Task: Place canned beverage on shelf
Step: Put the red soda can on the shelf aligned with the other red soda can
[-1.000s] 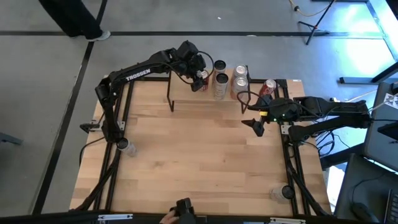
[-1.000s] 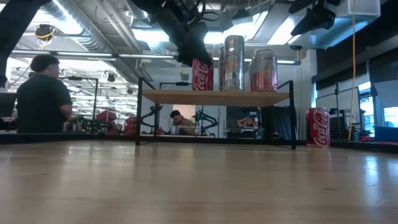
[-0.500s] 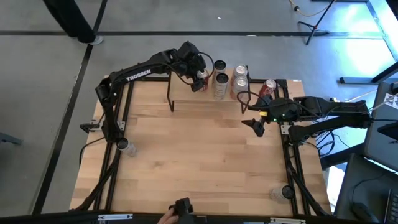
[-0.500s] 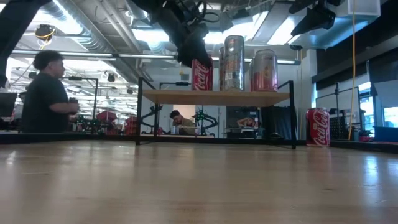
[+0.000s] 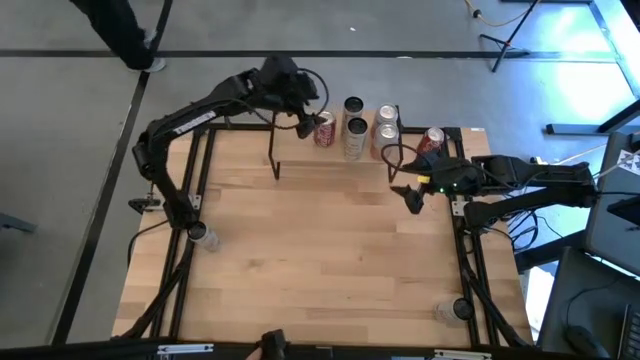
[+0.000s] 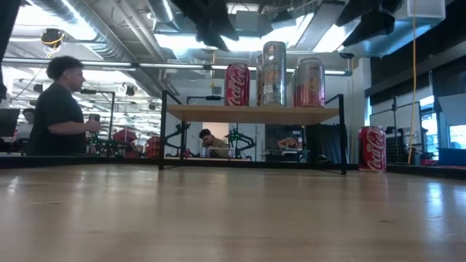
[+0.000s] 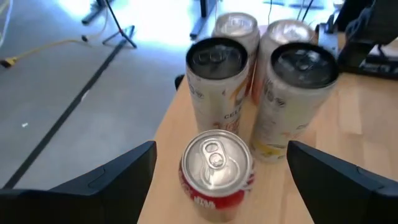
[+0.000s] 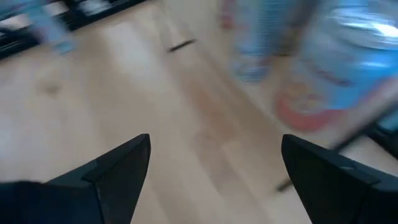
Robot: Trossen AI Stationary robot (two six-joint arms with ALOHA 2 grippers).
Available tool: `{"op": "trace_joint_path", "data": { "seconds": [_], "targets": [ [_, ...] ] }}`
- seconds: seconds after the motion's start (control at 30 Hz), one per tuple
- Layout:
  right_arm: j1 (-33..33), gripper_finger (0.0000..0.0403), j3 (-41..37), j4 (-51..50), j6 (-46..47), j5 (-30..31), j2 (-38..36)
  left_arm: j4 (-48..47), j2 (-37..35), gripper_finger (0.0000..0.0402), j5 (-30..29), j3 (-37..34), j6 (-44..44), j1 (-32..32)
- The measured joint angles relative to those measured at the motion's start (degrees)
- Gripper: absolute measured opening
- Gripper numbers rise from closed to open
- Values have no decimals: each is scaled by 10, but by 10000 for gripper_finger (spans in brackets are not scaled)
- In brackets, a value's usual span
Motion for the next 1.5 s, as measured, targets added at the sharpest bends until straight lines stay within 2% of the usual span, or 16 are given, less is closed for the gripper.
{"op": "trace_joint_path", "data": {
  "seconds": [0.13, 0.4, 0.63, 0.7, 0.8, 1.13, 1.5],
  "targets": [
    [-69, 351, 0, -28, 25, 19, -5, -20, -34, 348, 0, 0, -12, 0],
    [-282, 351, -1, -43, 9, 1, 8, -109, -49, 348, -1, 0, -17, -9],
    [-415, 351, 0, -47, 8, -19, 8, -107, -49, 348, -1, 0, 7, -4],
    [-430, 351, -1, -52, 9, -35, 13, -107, -49, 348, -1, 0, 22, -3],
    [-440, 351, -15, -52, 33, -29, 26, -106, -49, 348, 1, 0, 41, -3],
    [-442, 351, -105, -35, 208, 99, 49, -98, -49, 348, 1, 0, 52, -4],
    [-464, 351, -160, 41, 220, 134, 71, -74, -49, 348, 2, 0, 52, -5]
  ]
}}
